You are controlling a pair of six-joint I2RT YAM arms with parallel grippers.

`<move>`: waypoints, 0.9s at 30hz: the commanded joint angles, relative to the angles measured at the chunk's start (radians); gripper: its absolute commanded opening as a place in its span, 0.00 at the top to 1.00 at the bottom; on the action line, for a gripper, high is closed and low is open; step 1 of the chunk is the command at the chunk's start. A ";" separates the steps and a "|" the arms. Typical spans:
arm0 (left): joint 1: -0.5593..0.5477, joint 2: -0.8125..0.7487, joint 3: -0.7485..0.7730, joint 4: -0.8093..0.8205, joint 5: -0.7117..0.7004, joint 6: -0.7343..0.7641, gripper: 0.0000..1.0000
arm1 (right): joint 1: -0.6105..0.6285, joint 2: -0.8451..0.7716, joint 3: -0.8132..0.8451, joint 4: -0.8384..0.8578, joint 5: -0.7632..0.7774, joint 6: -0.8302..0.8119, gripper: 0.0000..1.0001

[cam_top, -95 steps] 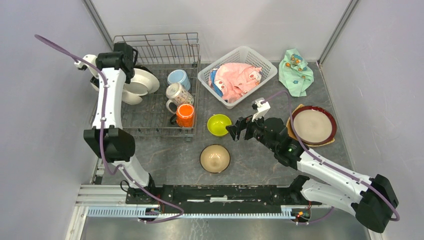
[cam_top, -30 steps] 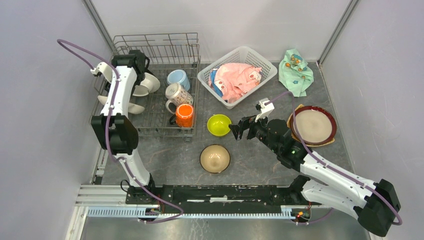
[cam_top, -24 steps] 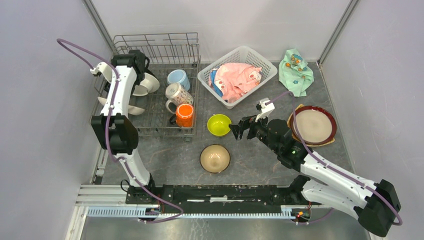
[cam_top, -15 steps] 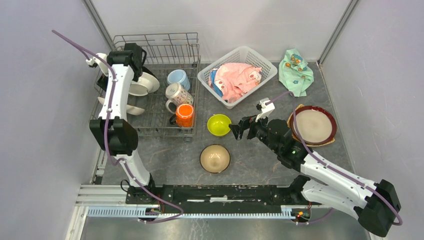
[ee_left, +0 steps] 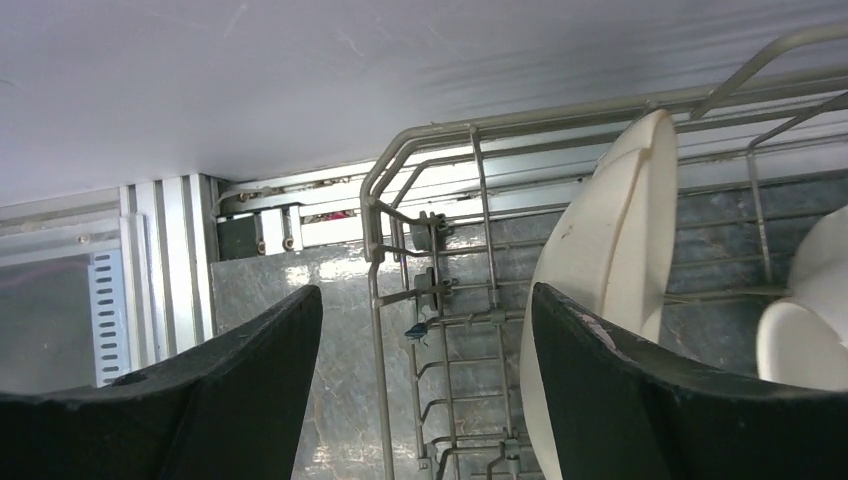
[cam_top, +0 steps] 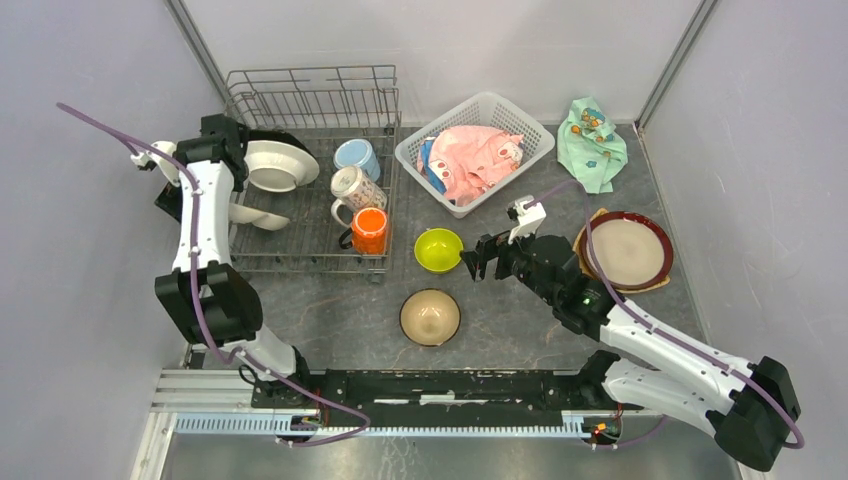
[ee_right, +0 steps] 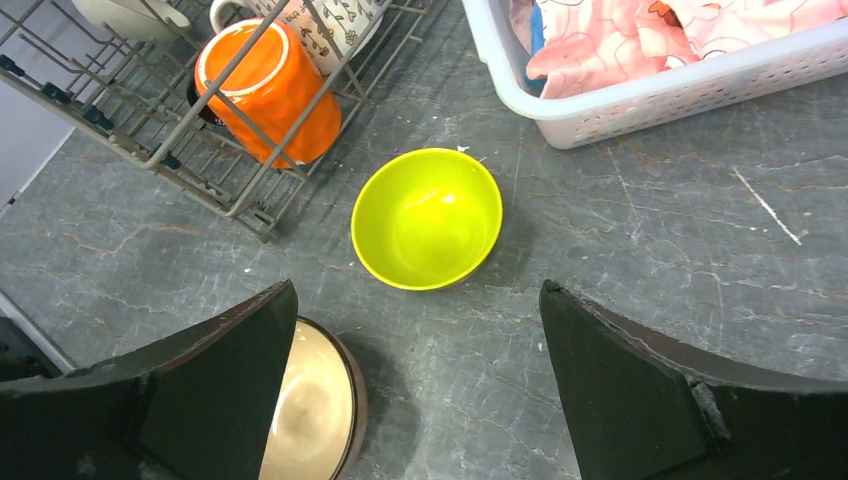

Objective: Load the mixed dishes into the dish rack
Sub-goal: Pick up the plate from the dish rack.

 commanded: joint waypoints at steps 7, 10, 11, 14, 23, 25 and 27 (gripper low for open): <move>0.020 0.028 -0.067 0.178 0.128 0.074 0.29 | 0.004 -0.004 0.076 -0.018 0.049 -0.007 0.02; 0.019 0.035 -0.048 0.177 0.149 0.075 0.48 | 0.004 -0.014 0.052 -0.001 0.043 0.010 0.02; 0.018 0.036 -0.043 0.177 0.153 0.074 0.52 | 0.004 -0.015 0.049 0.002 0.042 0.011 0.02; 0.019 0.039 -0.042 0.178 0.172 0.057 0.62 | 0.004 -0.015 0.053 0.001 0.042 0.003 0.02; 0.017 0.011 -0.057 0.201 0.286 -0.013 0.98 | 0.004 -0.044 0.024 0.010 0.042 -0.005 0.02; 0.017 0.002 -0.062 0.231 0.318 -0.032 0.98 | 0.003 -0.053 0.012 0.015 0.045 -0.005 0.02; 0.014 0.005 -0.058 0.245 0.343 -0.048 0.98 | 0.004 -0.056 0.010 0.014 0.046 -0.006 0.02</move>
